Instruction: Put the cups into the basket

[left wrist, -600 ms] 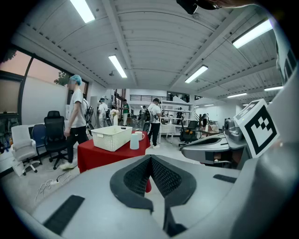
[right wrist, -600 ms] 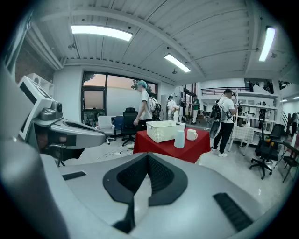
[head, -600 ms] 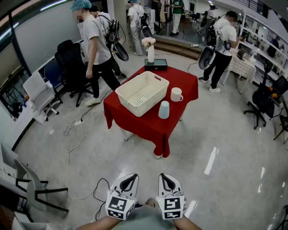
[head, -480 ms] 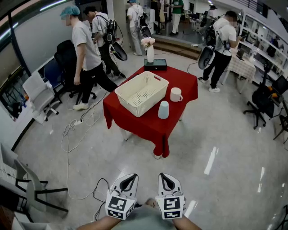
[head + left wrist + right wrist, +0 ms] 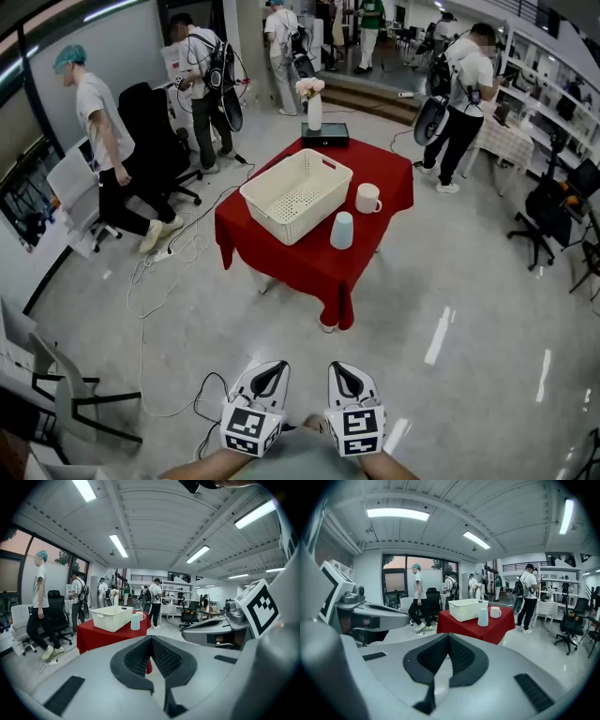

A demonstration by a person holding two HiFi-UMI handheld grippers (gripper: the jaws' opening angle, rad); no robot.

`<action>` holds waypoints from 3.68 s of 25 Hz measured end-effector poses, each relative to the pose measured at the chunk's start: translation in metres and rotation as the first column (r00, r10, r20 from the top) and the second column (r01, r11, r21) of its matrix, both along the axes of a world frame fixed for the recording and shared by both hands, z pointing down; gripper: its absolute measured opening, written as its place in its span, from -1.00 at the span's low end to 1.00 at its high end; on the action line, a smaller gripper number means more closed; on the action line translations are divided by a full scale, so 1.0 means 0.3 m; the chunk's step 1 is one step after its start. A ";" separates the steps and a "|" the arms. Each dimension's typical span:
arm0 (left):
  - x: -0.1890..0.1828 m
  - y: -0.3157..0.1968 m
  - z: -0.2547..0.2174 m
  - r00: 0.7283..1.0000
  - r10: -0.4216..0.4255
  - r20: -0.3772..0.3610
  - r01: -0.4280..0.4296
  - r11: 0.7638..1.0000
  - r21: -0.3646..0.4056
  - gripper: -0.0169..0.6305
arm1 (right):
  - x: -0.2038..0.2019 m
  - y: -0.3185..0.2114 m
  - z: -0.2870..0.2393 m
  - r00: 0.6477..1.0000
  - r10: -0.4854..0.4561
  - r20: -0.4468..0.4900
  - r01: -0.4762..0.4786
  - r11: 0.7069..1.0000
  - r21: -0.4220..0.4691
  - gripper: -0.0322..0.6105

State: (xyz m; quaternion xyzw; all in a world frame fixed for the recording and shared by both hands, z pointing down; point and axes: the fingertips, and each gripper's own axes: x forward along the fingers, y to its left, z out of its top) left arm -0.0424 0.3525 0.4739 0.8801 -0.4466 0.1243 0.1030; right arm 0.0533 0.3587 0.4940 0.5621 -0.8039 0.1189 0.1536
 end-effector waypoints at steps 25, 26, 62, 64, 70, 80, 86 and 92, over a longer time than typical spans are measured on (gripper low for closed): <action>-0.203 -0.296 -0.112 0.993 0.117 -0.009 -0.116 0.992 0.039 -0.93 | -0.177 -0.258 -0.120 0.985 0.169 -0.024 -0.167 0.984 0.057 -0.86; -0.214 -0.309 -0.115 0.992 0.122 -0.011 -0.121 0.992 0.041 -0.93 | -0.190 -0.269 -0.123 0.984 0.174 -0.026 -0.172 0.983 0.059 -0.86; -0.214 -0.669 -0.085 0.988 0.153 -0.006 -0.153 0.988 0.031 -0.93 | -0.210 -0.627 -0.076 0.980 0.193 -0.040 -0.192 0.981 0.020 -0.86; -0.183 -0.698 -0.088 0.989 0.145 0.000 -0.145 0.989 0.033 -0.93 | -0.175 -0.657 -0.076 0.981 0.192 -0.036 -0.191 0.981 0.025 -0.86; -0.103 -0.772 -0.097 0.992 0.128 0.010 -0.128 0.991 0.045 -0.93 | -0.095 -0.740 -0.071 0.985 0.171 -0.032 -0.170 0.985 0.025 -0.86; 0.030 -0.834 -0.085 0.995 0.095 0.026 -0.097 0.994 0.053 -0.93 | -0.001 -0.814 -0.075 0.994 0.106 -0.026 -0.106 0.994 0.033 -0.86; 0.094 -0.841 -0.073 0.996 0.088 0.035 -0.089 0.995 0.049 -0.93 | 0.072 -0.830 -0.056 0.993 0.114 -0.011 -0.113 0.993 0.022 -0.86; 0.117 -0.868 -0.056 0.995 0.093 0.040 -0.094 0.995 0.036 -0.93 | 0.087 -0.854 -0.026 0.994 0.112 -0.019 -0.112 0.994 -0.004 -0.86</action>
